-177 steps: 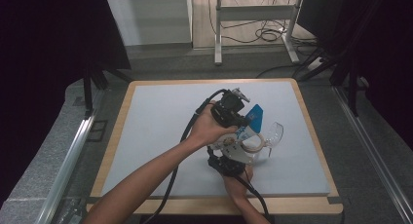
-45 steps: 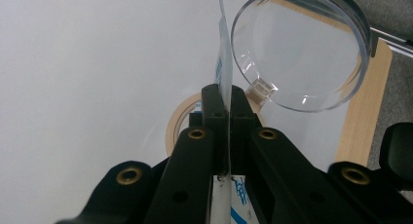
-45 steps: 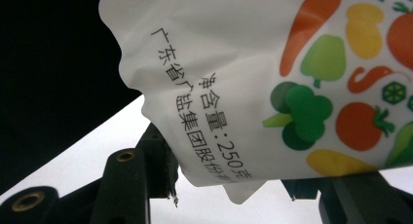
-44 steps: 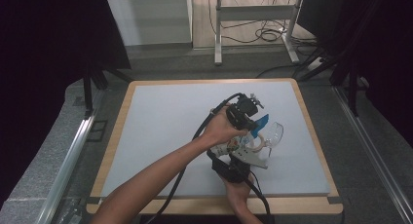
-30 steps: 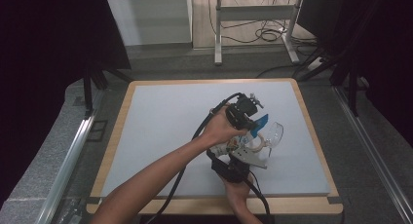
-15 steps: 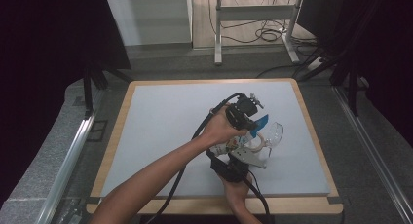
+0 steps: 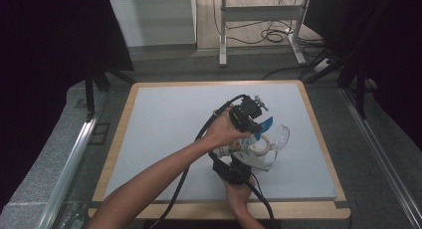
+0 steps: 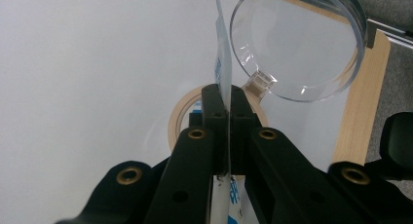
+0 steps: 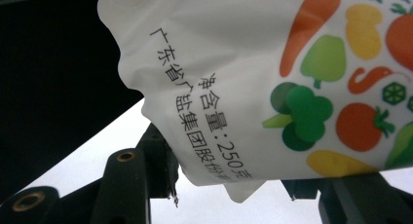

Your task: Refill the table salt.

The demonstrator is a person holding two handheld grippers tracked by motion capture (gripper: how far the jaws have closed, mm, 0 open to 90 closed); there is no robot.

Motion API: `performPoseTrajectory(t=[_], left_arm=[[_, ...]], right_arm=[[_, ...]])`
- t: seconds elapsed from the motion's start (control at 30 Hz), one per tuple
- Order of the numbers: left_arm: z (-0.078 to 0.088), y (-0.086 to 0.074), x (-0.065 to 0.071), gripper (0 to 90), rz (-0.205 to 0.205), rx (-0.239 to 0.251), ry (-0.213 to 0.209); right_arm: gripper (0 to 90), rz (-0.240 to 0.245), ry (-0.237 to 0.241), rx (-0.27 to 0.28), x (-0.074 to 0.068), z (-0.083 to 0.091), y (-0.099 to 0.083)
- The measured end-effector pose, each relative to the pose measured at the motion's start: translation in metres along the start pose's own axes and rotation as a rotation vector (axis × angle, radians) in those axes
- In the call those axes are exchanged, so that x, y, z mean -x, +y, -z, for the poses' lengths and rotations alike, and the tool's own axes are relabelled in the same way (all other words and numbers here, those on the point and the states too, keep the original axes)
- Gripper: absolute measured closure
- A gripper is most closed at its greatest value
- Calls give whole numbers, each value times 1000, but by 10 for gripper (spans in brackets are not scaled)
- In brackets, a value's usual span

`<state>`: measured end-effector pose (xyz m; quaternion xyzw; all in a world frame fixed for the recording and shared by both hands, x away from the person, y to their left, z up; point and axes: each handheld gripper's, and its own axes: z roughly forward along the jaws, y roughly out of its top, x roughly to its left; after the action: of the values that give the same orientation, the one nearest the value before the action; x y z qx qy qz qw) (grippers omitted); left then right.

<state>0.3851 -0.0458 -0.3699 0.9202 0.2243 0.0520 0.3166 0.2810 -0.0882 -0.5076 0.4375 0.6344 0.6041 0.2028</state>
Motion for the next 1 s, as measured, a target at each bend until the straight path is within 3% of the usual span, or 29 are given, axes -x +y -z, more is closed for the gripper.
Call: performPoseTrajectory(t=[0.4,1.0], left_arm=[[0,-2,-1,900,-27,0,-25],[-4,4,-1,900,-31,-21,-15]], right_arm=[[489,1,-47,13,-5,-6,-2],[491,-52,-35,18,-2,-6,2]])
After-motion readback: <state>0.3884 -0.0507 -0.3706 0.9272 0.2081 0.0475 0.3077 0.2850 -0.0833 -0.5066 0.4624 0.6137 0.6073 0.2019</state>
